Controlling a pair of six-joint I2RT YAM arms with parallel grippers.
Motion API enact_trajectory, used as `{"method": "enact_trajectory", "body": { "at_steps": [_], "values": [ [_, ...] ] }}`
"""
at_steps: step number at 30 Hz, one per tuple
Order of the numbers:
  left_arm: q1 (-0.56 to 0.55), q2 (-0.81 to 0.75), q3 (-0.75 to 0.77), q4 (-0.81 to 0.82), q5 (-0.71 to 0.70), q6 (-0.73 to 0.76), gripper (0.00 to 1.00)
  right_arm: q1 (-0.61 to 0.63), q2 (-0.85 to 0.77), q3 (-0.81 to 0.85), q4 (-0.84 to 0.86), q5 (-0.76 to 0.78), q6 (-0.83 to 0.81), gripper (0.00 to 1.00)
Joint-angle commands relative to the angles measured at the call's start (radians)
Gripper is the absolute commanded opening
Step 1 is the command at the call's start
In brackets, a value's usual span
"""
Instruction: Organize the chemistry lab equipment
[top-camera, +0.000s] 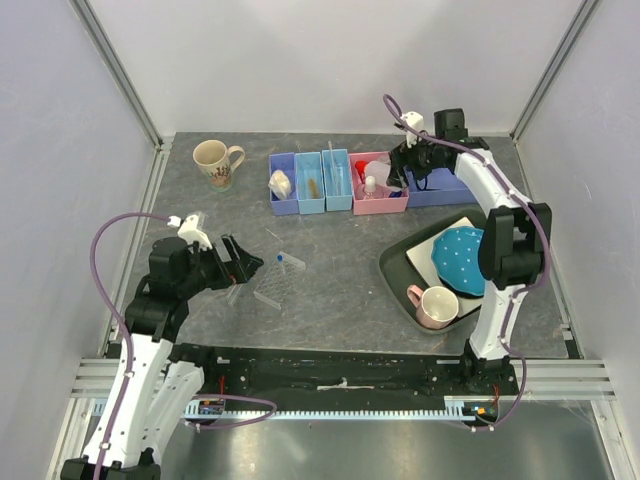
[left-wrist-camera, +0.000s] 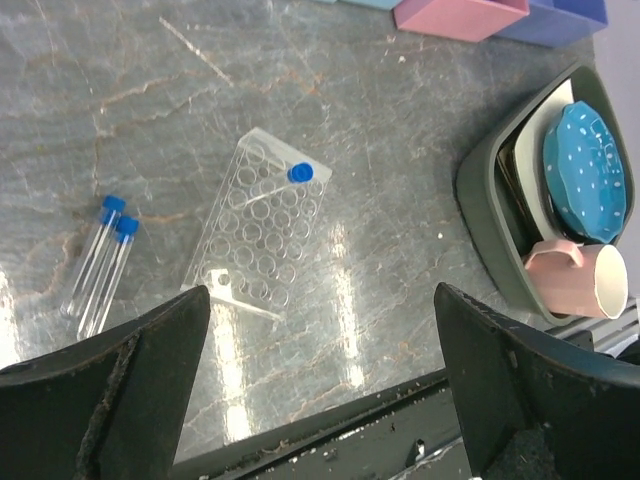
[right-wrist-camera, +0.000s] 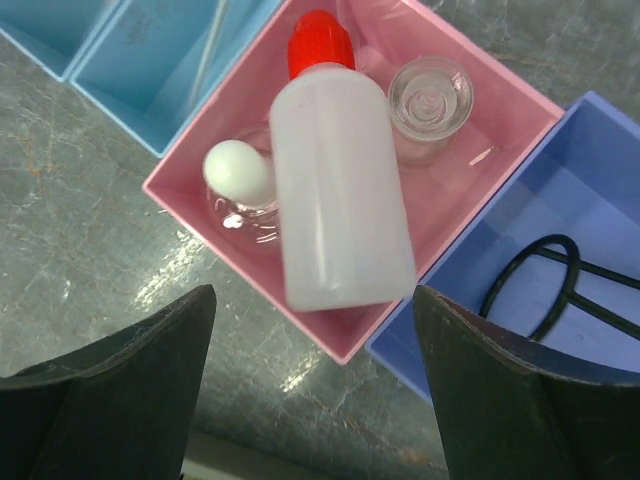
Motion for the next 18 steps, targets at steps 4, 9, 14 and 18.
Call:
{"method": "enact_trajectory", "body": {
  "at_steps": [4,9,14,18],
  "values": [
    [0.006,0.037,0.013,-0.056,0.037,-0.072,1.0,0.001,-0.247,-0.103,0.039,-0.019,-0.011,0.91],
    [0.006,0.046,0.001,-0.062,0.056,-0.103,1.0,0.001,-0.391,-0.226,0.075,-0.137,0.031,0.93],
    [0.006,0.078,-0.001,-0.101,0.065,-0.121,0.99,0.001,-0.538,-0.39,0.157,-0.305,0.095,0.93],
    [0.006,0.122,0.018,-0.125,0.077,-0.121,0.99,0.002,-0.658,-0.655,0.472,-0.44,0.34,0.97]
  ]
}}
